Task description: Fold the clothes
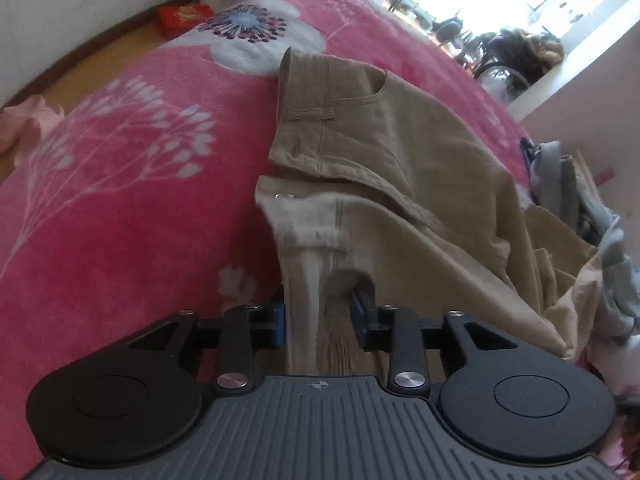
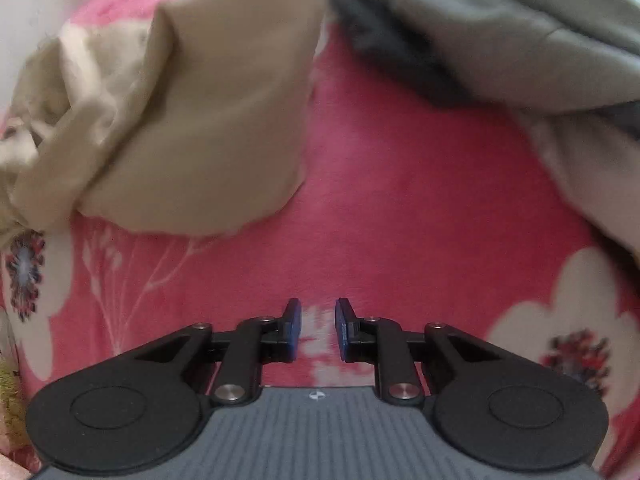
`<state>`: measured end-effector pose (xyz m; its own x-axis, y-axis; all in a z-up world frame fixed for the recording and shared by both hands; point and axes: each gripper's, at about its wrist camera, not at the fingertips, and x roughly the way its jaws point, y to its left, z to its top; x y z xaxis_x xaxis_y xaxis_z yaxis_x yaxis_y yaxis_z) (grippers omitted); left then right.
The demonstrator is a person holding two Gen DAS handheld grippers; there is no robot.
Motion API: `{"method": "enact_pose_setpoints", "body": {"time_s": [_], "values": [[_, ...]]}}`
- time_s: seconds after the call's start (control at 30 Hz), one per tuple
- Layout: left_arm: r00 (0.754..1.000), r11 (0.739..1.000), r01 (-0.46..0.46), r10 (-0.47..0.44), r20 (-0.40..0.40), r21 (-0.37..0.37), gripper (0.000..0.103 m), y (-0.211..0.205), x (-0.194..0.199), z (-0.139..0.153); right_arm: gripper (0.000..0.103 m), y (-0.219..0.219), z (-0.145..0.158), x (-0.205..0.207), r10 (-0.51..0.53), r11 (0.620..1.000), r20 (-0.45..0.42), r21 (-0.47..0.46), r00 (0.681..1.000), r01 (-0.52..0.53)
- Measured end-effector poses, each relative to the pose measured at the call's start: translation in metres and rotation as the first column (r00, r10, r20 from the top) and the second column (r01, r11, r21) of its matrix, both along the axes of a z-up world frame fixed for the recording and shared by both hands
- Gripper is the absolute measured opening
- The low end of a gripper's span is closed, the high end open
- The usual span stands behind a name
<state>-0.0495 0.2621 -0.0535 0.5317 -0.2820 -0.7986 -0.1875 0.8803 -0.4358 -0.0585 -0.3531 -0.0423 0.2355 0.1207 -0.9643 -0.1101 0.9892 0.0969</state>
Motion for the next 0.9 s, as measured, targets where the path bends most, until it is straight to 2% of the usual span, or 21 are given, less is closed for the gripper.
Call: {"method": "enact_pose_setpoints", "body": {"time_s": [0.07,0.13,0.2,0.27,0.33,0.4,0.5,0.53,0.57,0.6,0.67,0.7,0.73,0.83,0.9], "values": [[1.000,1.000,-0.013,0.013,0.012,-0.007,0.051,0.005,-0.008,0.007,0.040,-0.012,0.035,0.008,0.011,1.000,0.071,-0.004,0.997,-0.011],[0.999,1.000,-0.030,0.030,0.024,0.009,0.062,0.010,-0.013,0.017,0.041,-0.015,0.076,0.020,0.028,0.999,0.173,-0.032,0.984,-0.023],[0.999,1.000,-0.022,0.022,0.024,0.009,0.066,0.015,-0.018,0.021,0.042,-0.013,0.116,0.034,0.048,0.999,0.280,-0.030,0.959,-0.041],[1.000,1.000,-0.002,0.002,0.018,-0.005,0.067,0.019,-0.023,0.021,0.042,0.005,0.150,0.049,0.093,0.994,0.384,0.022,0.918,-0.110],[0.999,0.999,0.037,-0.037,0.002,-0.034,0.067,0.021,-0.026,0.015,0.042,0.049,0.167,0.070,0.189,0.961,0.457,0.096,0.869,-0.259],[0.997,0.995,0.073,-0.075,-0.023,-0.062,0.067,0.018,-0.029,0.000,0.042,0.108,0.171,0.090,0.319,0.896,0.491,0.121,0.811,-0.426],[0.995,0.993,0.085,-0.089,-0.044,-0.083,0.066,0.012,-0.037,-0.023,0.042,0.212,0.153,0.120,0.539,0.749,0.486,0.099,0.688,-0.656],[0.995,0.992,0.080,-0.085,-0.046,-0.095,0.066,0.011,-0.040,-0.029,0.042,0.245,0.143,0.128,0.600,0.698,0.477,0.081,0.643,-0.712],[0.996,0.991,0.066,-0.072,-0.049,-0.112,0.066,0.012,-0.041,-0.035,0.042,0.273,0.132,0.134,0.641,0.664,0.466,0.063,0.610,-0.745],[0.997,0.990,0.048,-0.056,-0.058,-0.134,0.066,0.014,-0.042,-0.041,0.049,0.301,0.121,0.145,0.670,0.639,0.454,0.049,0.587,-0.767],[0.997,0.982,0.028,-0.042,-0.070,-0.188,0.066,0.020,-0.043,-0.050,0.057,0.348,0.100,0.171,0.691,0.618,0.441,0.048,0.572,-0.784],[0.997,0.977,0.022,-0.038,-0.073,-0.212,0.066,0.024,-0.043,-0.054,0.058,0.372,0.089,0.185,0.687,0.620,0.442,0.055,0.576,-0.782],[0.997,0.973,0.020,-0.037,-0.069,-0.232,0.066,0.027,-0.042,-0.057,0.059,0.391,0.081,0.201,0.678,0.631,0.439,0.064,0.590,-0.773],[0.998,0.957,0.002,-0.020,-0.059,-0.289,0.066,0.036,-0.039,-0.066,0.069,0.441,0.055,0.244,0.646,0.668,0.404,0.112,0.648,-0.736],[0.999,0.946,-0.016,0.001,-0.048,-0.323,0.066,0.038,-0.039,-0.071,0.084,0.471,0.030,0.267,0.650,0.677,0.347,0.142,0.677,-0.722]]}}
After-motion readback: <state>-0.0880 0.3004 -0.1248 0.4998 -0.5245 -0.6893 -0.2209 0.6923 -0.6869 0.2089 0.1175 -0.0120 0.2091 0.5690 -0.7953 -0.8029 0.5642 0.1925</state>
